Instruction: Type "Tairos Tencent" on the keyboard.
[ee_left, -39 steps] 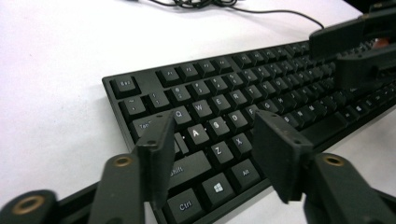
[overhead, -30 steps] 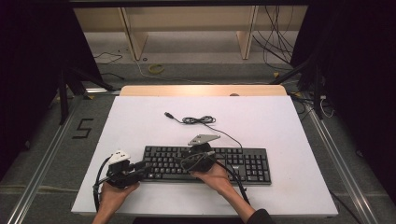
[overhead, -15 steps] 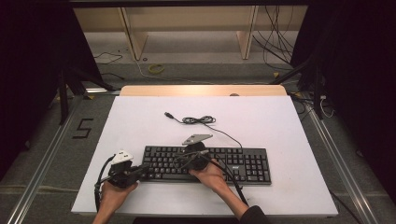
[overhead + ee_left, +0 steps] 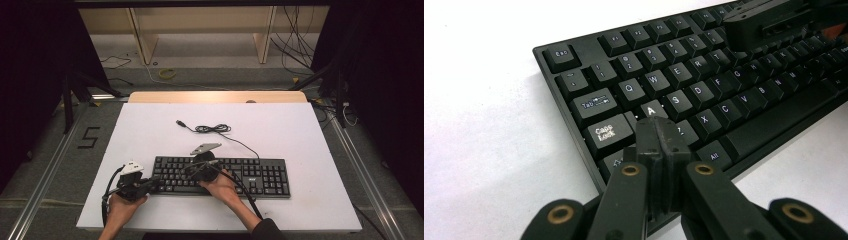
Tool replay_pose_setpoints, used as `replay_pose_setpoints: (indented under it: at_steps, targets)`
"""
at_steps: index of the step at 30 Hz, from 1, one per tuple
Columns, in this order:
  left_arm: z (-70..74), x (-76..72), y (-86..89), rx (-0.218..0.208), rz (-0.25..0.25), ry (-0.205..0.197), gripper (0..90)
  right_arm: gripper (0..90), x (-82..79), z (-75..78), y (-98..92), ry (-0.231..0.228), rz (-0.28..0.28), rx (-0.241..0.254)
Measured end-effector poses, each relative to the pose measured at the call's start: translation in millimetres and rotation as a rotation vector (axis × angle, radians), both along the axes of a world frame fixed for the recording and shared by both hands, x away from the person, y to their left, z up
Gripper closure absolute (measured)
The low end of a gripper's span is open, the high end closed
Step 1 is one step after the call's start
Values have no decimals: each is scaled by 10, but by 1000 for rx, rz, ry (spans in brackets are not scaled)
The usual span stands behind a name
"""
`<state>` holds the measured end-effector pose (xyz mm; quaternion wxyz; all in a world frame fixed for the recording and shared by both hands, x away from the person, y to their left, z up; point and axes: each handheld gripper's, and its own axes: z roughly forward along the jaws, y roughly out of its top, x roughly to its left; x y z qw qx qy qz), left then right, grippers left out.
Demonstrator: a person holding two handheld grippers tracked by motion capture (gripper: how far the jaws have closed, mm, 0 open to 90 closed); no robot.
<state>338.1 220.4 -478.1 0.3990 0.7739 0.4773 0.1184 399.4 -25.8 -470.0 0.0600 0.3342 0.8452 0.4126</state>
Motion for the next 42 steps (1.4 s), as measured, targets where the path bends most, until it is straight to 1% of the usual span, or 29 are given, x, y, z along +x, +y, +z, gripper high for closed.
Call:
replay_pose_setpoints:
  at_steps: [7,15,23,26,28,30,31,35,37,38,42]
  targets:
    - [-9,8,-8,6,-5,12,890,900,19,-25,18,4,-7,-11]
    - [-18,20,-5,10,-4,16,890,900,34,-44,26,8,-11,-23]
    - [-24,29,-7,6,-2,19,890,900,45,-68,41,11,-10,-37]
    - [-27,31,-8,4,-2,21,890,900,46,-71,45,15,-12,-36]
    - [-30,34,-8,7,-4,23,890,900,43,-73,47,15,-13,-41]
    - [-46,41,-17,11,0,32,891,900,43,-77,49,14,-12,-46]
    - [-54,44,-17,2,0,32,891,900,41,-85,54,17,-13,-56]
    - [-52,40,-28,8,3,32,892,900,26,-94,70,1,-18,-66]
    - [-53,40,-29,4,5,32,892,900,25,-95,72,-3,-19,-66]
    - [-51,42,-23,10,-1,33,892,900,27,-94,70,-1,-19,-66]
    - [-43,37,-34,6,6,30,890,900,33,-92,64,9,-21,-58]
